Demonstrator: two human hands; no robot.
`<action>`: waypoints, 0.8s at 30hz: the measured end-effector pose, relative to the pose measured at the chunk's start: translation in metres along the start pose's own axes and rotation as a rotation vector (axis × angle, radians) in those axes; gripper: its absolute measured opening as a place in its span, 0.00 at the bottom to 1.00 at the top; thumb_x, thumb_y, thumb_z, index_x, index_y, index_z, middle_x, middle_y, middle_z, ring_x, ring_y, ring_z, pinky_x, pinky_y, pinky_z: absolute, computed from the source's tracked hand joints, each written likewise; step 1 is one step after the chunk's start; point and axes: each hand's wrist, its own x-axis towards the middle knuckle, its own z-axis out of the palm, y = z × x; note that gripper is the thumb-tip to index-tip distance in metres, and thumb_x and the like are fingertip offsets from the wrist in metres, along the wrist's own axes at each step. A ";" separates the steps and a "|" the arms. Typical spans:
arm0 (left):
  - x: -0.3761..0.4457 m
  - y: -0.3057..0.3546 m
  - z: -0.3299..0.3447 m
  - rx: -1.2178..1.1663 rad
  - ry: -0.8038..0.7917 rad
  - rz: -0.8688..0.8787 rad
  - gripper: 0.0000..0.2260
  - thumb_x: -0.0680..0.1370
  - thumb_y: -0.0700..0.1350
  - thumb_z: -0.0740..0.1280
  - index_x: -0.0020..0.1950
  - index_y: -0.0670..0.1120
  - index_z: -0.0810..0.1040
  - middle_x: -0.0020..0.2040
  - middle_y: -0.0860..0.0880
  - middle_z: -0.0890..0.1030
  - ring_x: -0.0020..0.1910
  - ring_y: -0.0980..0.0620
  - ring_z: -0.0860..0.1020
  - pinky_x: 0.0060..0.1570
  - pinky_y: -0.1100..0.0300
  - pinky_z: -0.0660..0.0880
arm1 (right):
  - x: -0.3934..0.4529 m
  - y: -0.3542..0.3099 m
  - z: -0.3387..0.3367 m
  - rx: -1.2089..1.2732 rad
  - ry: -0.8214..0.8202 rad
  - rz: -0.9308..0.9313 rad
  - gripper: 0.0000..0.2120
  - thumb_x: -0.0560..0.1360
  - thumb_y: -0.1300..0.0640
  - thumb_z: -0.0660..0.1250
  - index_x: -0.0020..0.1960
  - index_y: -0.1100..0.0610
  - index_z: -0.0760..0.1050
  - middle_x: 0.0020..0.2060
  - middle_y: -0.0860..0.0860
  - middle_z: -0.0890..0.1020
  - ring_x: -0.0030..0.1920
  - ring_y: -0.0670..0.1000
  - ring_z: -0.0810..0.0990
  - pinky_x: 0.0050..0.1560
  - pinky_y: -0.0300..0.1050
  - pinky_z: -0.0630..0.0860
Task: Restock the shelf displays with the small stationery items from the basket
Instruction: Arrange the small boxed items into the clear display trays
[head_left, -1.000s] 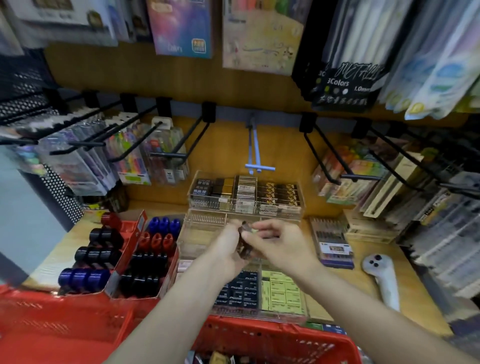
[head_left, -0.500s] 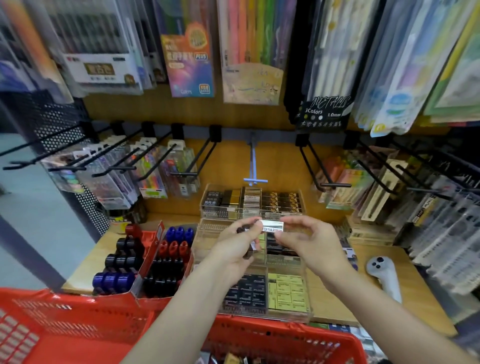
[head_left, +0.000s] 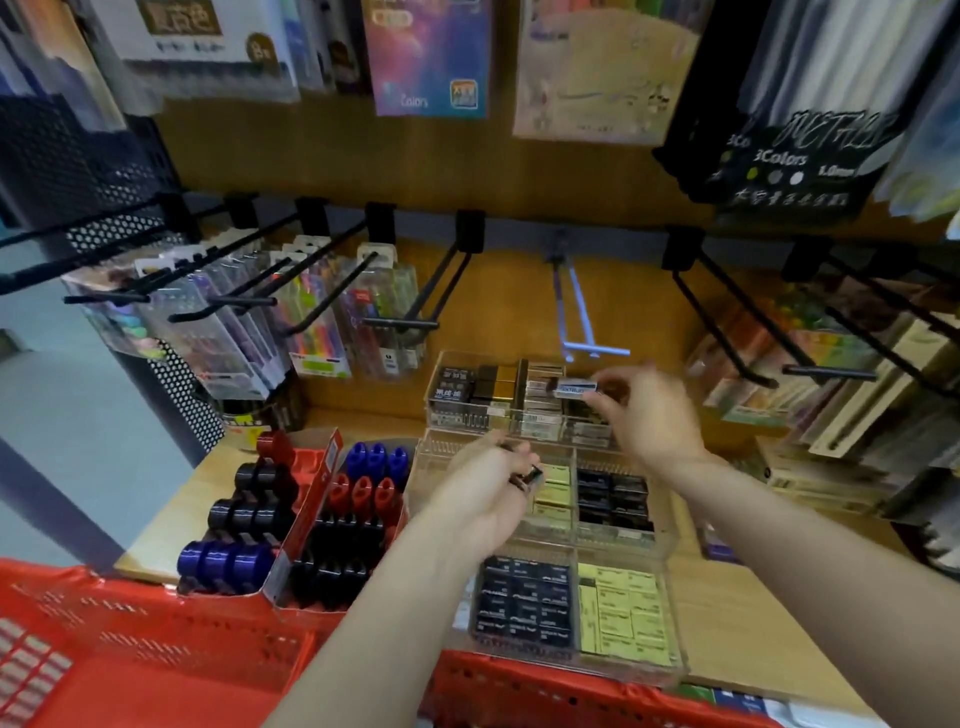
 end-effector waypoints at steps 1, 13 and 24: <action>0.003 0.003 -0.004 0.007 -0.008 0.013 0.30 0.76 0.24 0.60 0.76 0.42 0.62 0.64 0.37 0.76 0.57 0.45 0.78 0.57 0.51 0.75 | 0.007 -0.004 0.007 -0.004 -0.027 0.000 0.15 0.75 0.46 0.70 0.60 0.51 0.80 0.52 0.51 0.83 0.47 0.51 0.82 0.48 0.48 0.80; 0.021 0.015 -0.036 0.033 0.027 0.060 0.28 0.71 0.26 0.69 0.69 0.42 0.71 0.56 0.38 0.82 0.53 0.44 0.82 0.58 0.46 0.79 | 0.034 -0.021 0.046 -0.254 -0.121 0.176 0.20 0.75 0.43 0.69 0.57 0.58 0.78 0.34 0.48 0.75 0.35 0.50 0.73 0.40 0.46 0.72; 0.020 0.014 -0.039 0.114 0.005 0.146 0.16 0.73 0.29 0.69 0.55 0.47 0.75 0.51 0.40 0.85 0.47 0.46 0.85 0.45 0.54 0.83 | 0.000 -0.034 0.030 0.365 -0.135 0.074 0.09 0.80 0.53 0.66 0.55 0.53 0.82 0.46 0.47 0.85 0.33 0.45 0.81 0.37 0.38 0.78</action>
